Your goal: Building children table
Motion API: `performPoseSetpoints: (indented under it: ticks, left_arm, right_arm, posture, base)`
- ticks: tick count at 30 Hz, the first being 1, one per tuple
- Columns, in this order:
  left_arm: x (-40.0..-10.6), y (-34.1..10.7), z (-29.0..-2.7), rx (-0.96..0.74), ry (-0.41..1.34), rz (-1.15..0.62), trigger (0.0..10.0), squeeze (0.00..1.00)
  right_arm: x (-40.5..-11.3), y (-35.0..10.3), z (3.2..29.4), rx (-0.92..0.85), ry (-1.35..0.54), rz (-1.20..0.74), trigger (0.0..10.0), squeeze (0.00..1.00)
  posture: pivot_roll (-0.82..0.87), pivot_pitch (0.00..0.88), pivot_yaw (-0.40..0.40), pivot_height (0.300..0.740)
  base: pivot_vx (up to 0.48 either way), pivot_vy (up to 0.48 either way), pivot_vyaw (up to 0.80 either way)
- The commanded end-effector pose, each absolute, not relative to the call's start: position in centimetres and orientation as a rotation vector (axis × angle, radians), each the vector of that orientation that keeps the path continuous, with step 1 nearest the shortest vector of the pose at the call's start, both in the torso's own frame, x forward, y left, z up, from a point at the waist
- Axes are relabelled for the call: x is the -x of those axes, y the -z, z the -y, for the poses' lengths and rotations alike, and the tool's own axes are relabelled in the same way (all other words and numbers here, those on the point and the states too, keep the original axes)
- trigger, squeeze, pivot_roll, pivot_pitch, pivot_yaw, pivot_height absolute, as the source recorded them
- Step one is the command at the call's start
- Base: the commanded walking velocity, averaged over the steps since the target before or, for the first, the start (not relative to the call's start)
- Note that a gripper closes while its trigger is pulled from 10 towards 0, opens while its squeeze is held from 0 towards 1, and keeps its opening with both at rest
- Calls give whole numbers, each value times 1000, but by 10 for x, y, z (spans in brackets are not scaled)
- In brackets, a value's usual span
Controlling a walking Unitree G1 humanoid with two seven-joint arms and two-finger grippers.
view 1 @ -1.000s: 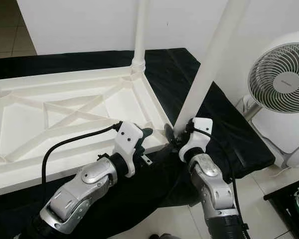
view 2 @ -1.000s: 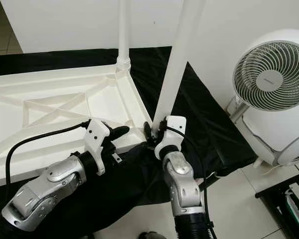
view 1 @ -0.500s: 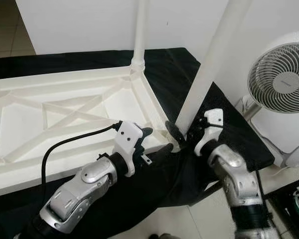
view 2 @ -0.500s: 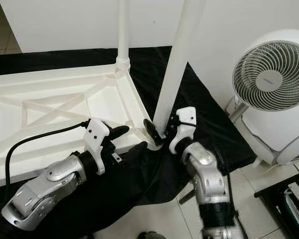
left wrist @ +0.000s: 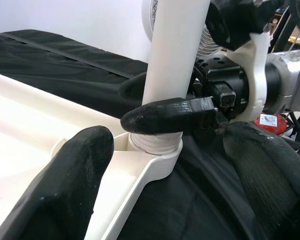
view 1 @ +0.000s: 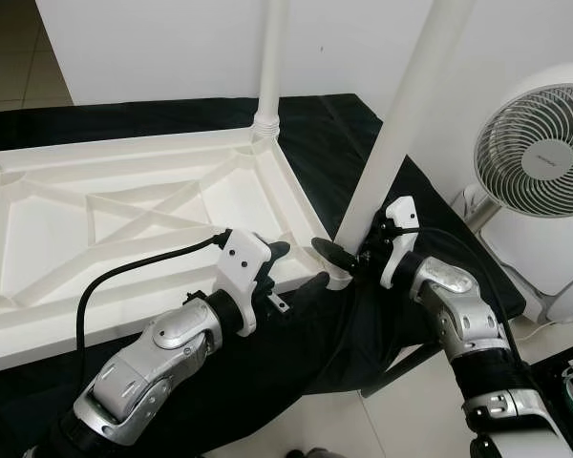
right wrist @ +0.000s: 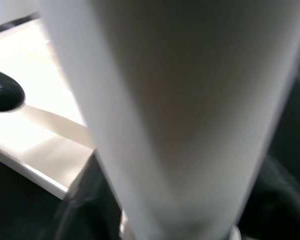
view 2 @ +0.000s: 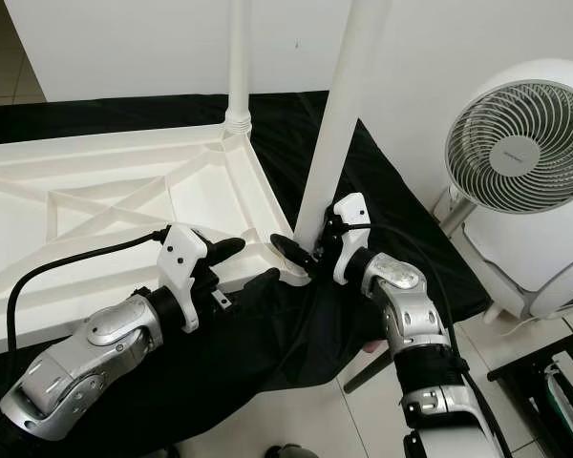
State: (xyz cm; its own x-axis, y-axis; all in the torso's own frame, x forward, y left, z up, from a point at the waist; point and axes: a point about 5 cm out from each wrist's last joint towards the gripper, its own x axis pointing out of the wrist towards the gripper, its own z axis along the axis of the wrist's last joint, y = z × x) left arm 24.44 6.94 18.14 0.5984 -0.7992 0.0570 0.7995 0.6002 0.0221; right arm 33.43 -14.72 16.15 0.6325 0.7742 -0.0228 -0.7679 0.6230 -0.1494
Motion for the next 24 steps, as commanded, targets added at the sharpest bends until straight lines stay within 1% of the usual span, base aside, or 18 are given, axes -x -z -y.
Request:
performPoseSetpoints:
  ticks: [1,8,9,14,15,16,17,20,21,23,24]
  left_arm:
    - [-238,-183,-66,-16,1086,67,10000,0]
    - [-239,-183,-65,-17,1092,68,10000,0]
    - [-239,-183,-65,-17,1094,68,10000,0]
    - [-238,-183,-65,-15,1099,67,10000,0]
    - [-238,-183,-65,-13,1100,65,10000,0]
    - [-238,-183,-65,-13,1100,65,10000,0]
    - [-237,-183,-64,-10,1102,63,10000,0]
    - [-236,-182,-64,-6,1105,61,10000,0]
    - [-235,-182,-63,-3,1107,59,10000,0]
    - [-235,-181,-62,-1,1109,59,10000,0]
    - [-235,-181,-62,2,1110,58,10000,0]
  right_arm:
    - [-334,-154,148,162,-914,16,0,0]
    - [-332,-149,151,154,-917,12,0,0]
    - [-332,-148,152,138,-895,9,10000,0]
    - [-331,-149,152,86,-809,17,10000,0]
    - [-331,-149,153,85,-754,17,10000,0]
    - [-331,-149,153,85,-754,17,10000,0]
    - [-331,-150,153,72,-690,14,10000,0]
    - [-329,-149,152,56,-635,11,10000,0]
    - [-325,-150,147,47,-594,27,10000,0]
    - [-322,-150,144,40,-574,40,10000,0]
    - [-319,-149,142,27,-527,42,10000,0]
  posture:
    - [87,98,-96,740]
    - [84,100,-93,740]
    - [84,100,-93,740]
    - [67,110,-87,740]
    - [67,110,-87,740]
    - [67,110,-87,740]
    - [59,118,-85,740]
    - [54,122,-86,740]
    - [49,125,-87,740]
    - [49,125,-87,740]
    - [47,125,-85,740]
  base:
    - [0,0,0]
    - [0,0,0]
    - [0,0,0]
    - [0,0,0]
    - [0,0,0]
    - [0,0,0]
    - [0,0,0]
    - [0,0,0]
    - [0,0,0]
    - [0,0,0]
    - [0,0,0]
